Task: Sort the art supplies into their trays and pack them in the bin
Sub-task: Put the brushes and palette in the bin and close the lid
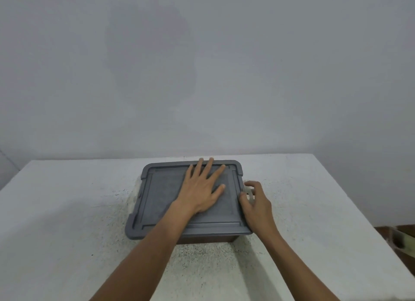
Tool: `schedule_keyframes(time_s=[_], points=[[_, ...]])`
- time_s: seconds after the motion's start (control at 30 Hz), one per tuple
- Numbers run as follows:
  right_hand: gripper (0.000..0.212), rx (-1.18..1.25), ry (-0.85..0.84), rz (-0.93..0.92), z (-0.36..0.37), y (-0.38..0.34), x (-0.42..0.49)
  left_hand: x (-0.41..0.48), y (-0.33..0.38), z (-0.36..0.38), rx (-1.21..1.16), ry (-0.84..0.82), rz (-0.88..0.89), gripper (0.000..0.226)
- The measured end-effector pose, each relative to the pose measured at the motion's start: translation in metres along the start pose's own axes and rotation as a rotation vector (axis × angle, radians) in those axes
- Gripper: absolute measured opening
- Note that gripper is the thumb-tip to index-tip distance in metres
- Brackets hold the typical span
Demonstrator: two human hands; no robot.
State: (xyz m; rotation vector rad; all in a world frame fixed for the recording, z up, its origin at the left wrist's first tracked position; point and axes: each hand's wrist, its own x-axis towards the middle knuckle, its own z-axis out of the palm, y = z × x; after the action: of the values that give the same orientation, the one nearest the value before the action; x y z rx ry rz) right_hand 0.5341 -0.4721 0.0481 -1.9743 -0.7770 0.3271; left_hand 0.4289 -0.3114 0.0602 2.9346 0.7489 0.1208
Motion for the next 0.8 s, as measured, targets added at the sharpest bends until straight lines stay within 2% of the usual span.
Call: schedule_keyframes(time_s=[0.13,0.2,0.23,0.3,0.5,0.8], points=[[0.049,0.093,0.011,0.165,-0.002,-0.002,-0.002,0.005,-0.002,0.008,0.007,-0.029,-0.013,0.075],[0.041,0.089,0.019,0.221,-0.001,-0.001,-0.002,0.005,-0.002,0.011,0.005,-0.025,-0.014,0.076],[0.030,0.080,0.025,0.222,-0.001,-0.002,-0.001,0.005,-0.002,0.011,0.005,-0.016,-0.015,0.075],[0.022,0.060,0.046,0.195,0.000,-0.003,-0.001,0.006,-0.003,0.012,0.005,-0.007,-0.021,0.074],[0.023,0.056,0.104,0.098,-0.004,-0.002,-0.007,0.007,-0.003,0.014,-0.009,0.005,-0.016,0.073],[0.023,0.093,0.014,0.051,-0.005,-0.001,-0.006,0.006,-0.003,0.016,-0.012,0.018,-0.014,0.070]])
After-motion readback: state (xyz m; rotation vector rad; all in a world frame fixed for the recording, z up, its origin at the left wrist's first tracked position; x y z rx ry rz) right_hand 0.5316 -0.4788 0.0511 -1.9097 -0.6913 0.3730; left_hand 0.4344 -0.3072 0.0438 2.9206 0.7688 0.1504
